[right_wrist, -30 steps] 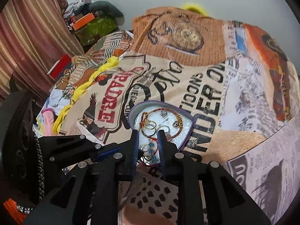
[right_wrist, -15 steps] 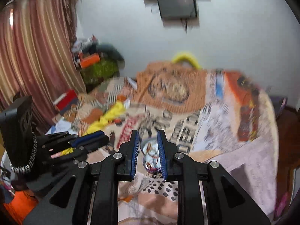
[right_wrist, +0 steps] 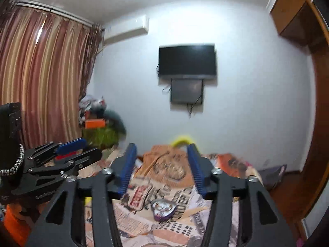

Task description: Organize jewelry

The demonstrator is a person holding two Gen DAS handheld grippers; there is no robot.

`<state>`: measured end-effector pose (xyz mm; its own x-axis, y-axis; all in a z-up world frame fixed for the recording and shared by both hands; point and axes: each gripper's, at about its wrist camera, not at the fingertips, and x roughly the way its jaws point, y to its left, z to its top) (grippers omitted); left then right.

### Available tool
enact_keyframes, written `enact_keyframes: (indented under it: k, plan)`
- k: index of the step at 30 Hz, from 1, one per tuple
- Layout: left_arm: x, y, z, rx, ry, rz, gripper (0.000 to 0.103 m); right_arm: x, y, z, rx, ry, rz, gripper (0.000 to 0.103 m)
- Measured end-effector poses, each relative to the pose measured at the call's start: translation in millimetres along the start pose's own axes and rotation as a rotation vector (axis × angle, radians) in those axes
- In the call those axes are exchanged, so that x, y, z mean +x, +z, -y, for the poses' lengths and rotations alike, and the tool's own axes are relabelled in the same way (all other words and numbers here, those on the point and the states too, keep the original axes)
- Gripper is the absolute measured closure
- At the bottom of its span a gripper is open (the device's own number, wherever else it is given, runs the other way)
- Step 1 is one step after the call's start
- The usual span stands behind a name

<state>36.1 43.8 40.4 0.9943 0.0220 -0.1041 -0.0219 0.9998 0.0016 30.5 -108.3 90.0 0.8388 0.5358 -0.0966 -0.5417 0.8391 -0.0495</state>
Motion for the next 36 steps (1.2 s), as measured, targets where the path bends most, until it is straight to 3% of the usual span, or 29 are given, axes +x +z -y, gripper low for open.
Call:
enact_keyframes:
  k: [4, 7, 19, 36]
  plan:
    - [-14.7, -1.5, 2.4, -0.016, 0.038, 0.028, 0.013, -17.6, 0.8, -6.8, 0.005, -0.073, 0.068, 0.013]
    - [-19.6, -3.1, 1.5, -0.026, 0.058, 0.030, 0.007, -18.4, -0.3, -6.7, 0.015, -0.115, 0.089, 0.000]
    - [-40.6, -8.7, 7.7, -0.026, 0.071, 0.041, 0.004, -29.4, -6.2, -9.5, 0.019, -0.138, 0.044, 0.000]
    - [-34.1, -13.6, 7.7, -0.037, 0.079, 0.020, 0.003, -38.7, -15.1, -4.0, 0.048, -0.130, 0.022, 0.000]
